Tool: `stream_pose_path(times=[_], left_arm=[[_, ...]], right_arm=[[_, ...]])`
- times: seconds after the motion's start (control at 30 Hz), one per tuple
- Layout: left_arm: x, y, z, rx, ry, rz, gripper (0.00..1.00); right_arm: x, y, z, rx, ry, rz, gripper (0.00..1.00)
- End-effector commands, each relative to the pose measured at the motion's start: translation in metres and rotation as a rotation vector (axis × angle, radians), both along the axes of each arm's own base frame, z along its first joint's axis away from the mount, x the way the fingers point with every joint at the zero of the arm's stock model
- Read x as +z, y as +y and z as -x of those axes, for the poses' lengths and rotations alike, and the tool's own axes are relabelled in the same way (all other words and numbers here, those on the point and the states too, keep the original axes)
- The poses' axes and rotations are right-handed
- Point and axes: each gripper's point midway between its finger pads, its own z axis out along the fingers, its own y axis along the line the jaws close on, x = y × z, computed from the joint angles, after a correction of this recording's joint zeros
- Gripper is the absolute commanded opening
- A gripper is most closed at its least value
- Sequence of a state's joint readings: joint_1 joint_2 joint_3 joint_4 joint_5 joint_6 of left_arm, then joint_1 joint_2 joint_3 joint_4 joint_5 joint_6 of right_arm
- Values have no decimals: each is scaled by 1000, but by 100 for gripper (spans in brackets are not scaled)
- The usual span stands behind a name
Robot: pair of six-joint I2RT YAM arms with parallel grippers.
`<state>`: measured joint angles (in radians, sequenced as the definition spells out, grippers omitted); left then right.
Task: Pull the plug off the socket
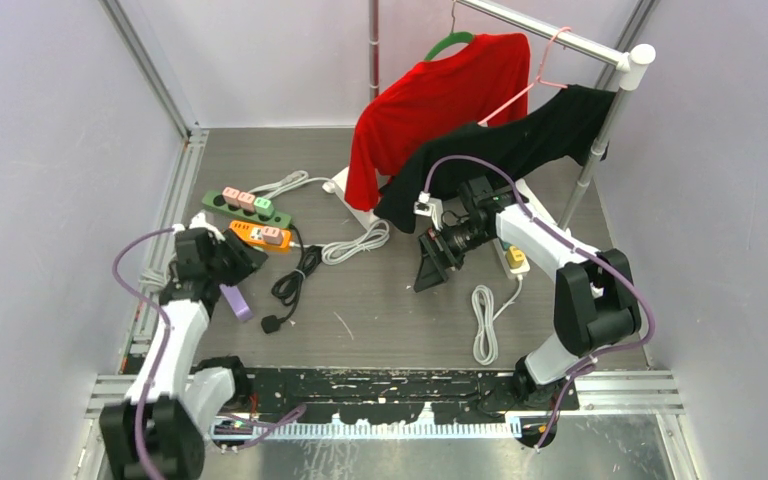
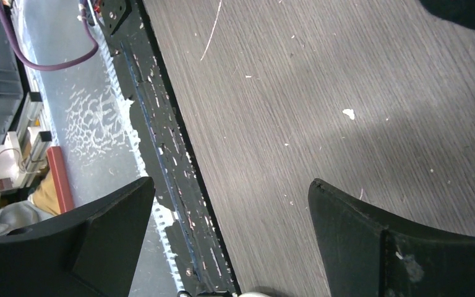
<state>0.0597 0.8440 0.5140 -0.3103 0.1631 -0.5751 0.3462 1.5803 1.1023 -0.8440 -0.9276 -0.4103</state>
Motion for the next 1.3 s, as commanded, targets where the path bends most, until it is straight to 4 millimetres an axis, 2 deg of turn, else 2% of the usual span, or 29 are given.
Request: stream_pose_path(times=[0.0,0.1,0.17,0.23,0.43,0.57,0.63,0.7,0.8,0.87,0.9,0.93,1.1,1.2,1.27], left_arm=[[19,12,-31,64,37,309,0],[8,51,-47,242,152,266,0],[-8,72,-49,355,256,252,0],[-15,91,-52,450,299,269,0],[-31,135,-66,586,360,168,3],[-38,151,-74,620,399,162,19],[-42,153,-77,622,424,163,32],[-44,152,-78,615,455,174,39],[-40,151,-79,601,490,183,48],[-33,151,-79,596,488,176,59],[-30,151,-78,594,480,173,83],[-27,150,-78,587,468,171,94],[-1,137,-78,518,382,200,96],[29,111,-81,354,255,247,94],[50,84,-78,204,148,243,93]], right_arm=[[23,3,-6,8,-106,-34,100],[25,3,-6,7,-118,-30,100],[26,3,-6,8,-128,-26,100],[27,4,-6,12,-135,-24,100],[30,7,-1,29,-147,-22,100],[33,8,0,32,-155,-31,100],[33,8,1,34,-159,-29,100],[34,7,1,33,-166,-26,100],[34,5,1,35,-178,-19,100],[35,4,2,39,-185,-19,100],[35,4,3,42,-186,-18,100],[35,4,4,45,-187,-19,100],[37,0,7,65,-206,-16,100],[39,-6,9,85,-250,-4,100],[41,-13,8,84,-295,13,100]])
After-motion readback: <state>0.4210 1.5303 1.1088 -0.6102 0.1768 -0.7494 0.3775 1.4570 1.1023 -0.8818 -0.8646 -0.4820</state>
